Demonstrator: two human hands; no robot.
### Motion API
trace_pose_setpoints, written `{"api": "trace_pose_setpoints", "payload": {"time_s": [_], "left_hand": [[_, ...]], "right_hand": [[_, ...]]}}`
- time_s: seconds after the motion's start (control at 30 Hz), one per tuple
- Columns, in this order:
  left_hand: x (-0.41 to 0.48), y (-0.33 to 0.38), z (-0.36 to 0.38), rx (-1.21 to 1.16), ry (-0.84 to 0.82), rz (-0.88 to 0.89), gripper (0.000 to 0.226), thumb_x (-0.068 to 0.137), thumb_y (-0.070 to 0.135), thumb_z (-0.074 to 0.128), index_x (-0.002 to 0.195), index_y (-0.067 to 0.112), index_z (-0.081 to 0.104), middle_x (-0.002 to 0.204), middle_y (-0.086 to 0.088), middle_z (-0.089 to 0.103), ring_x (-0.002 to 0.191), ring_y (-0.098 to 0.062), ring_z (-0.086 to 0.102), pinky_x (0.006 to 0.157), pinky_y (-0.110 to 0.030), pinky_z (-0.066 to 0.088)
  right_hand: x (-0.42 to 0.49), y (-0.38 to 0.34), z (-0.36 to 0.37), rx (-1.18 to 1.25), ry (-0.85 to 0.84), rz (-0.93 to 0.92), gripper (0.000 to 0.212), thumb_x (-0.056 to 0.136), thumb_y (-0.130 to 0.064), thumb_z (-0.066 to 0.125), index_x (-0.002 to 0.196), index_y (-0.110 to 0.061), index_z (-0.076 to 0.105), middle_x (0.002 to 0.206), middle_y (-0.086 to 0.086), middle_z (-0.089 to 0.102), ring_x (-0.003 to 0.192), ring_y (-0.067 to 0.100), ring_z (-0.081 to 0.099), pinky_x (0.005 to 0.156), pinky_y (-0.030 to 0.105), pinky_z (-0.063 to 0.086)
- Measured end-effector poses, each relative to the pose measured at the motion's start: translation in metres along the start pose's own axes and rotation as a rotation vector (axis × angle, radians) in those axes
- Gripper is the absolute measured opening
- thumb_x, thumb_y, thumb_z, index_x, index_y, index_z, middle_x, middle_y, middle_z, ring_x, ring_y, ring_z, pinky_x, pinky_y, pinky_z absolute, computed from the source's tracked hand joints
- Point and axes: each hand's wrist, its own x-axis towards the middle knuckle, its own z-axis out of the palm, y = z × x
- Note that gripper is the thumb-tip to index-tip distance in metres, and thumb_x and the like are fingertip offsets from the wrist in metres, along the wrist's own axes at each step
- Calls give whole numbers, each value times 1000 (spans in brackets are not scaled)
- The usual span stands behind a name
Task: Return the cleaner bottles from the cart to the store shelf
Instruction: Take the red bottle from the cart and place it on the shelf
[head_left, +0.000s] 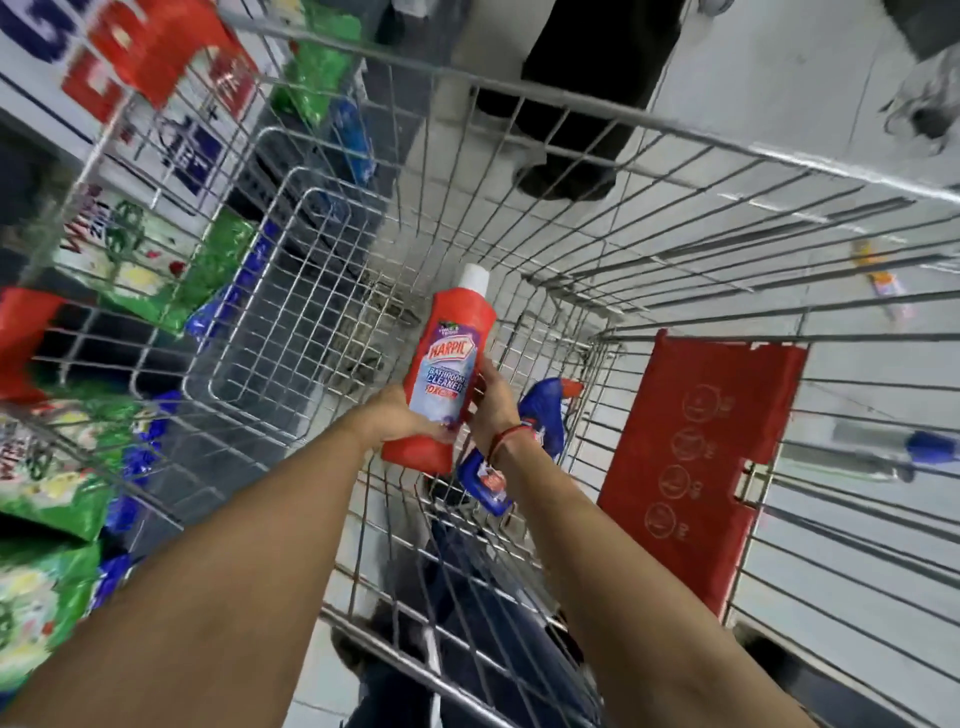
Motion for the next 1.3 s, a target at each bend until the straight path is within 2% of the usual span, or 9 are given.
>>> {"api": "trace_pose_setpoints", "payload": {"time_s": [0.23,0.37,0.53,0.63,0.83,0.9,1.0,1.13,1.3], "left_hand": [[-96,52,-26,-209,119,160,57,55,17,86,103,22,58,99,1,68,86,-14,64,97,-42,50],[-159,48,-46,-297,301,317,108,19,65,83,112,17,59,107,-5,70,94,-18,67,91,-40,53],[-237,32,-68,-441,534,488,100,30,53,83,118,15,55,109,-2,69,96,-18,66,72,-19,55],[-281,9,-82,-491,669,569,90,28,61,83,107,26,59,106,1,70,95,-18,67,79,-27,56],[-374,-64,-94,-568,932,636,67,46,35,85,105,21,58,98,7,69,78,4,66,67,-10,52],[-403,-97,-92,-621,1045,619,65,40,41,87,96,24,57,95,3,69,76,2,66,71,-16,54],[-442,-145,-85,-711,1181,611,78,36,46,86,103,19,58,104,-7,71,91,-21,68,83,-37,55],[-499,-215,-68,-811,1393,586,63,46,19,86,104,23,59,92,11,76,84,-7,69,77,-23,56],[-555,-293,-55,-893,1605,505,68,44,27,86,106,19,59,105,-9,72,93,-23,68,86,-42,56]], "right_hand": [[-72,-48,34,-315,-241,-312,19,95,-19,42,110,-11,50,87,0,59,73,12,55,59,21,49],[-130,-58,68,-379,-382,-495,27,95,-17,42,118,-5,49,91,-2,61,75,6,59,63,18,53],[-197,-53,124,-409,-576,-658,26,94,-13,43,116,-2,49,95,1,64,76,1,64,67,17,54],[-234,-36,160,-450,-671,-712,32,93,-12,46,121,2,47,105,10,62,91,16,61,75,19,55],[-308,36,225,-584,-864,-767,31,86,-17,52,114,-6,52,97,-1,67,88,6,62,82,24,53],[-333,67,241,-631,-928,-767,29,80,-26,58,107,-15,57,101,5,66,95,15,60,92,36,48],[-363,117,261,-663,-1075,-742,23,87,-9,53,110,-10,56,99,-1,66,85,-2,63,85,21,51],[-413,194,285,-809,-1301,-726,25,88,-6,51,100,-26,58,96,-12,69,87,-4,61,83,17,51],[-456,281,311,-948,-1526,-708,33,90,1,46,123,-5,45,106,2,61,88,-9,60,85,12,50]]}}
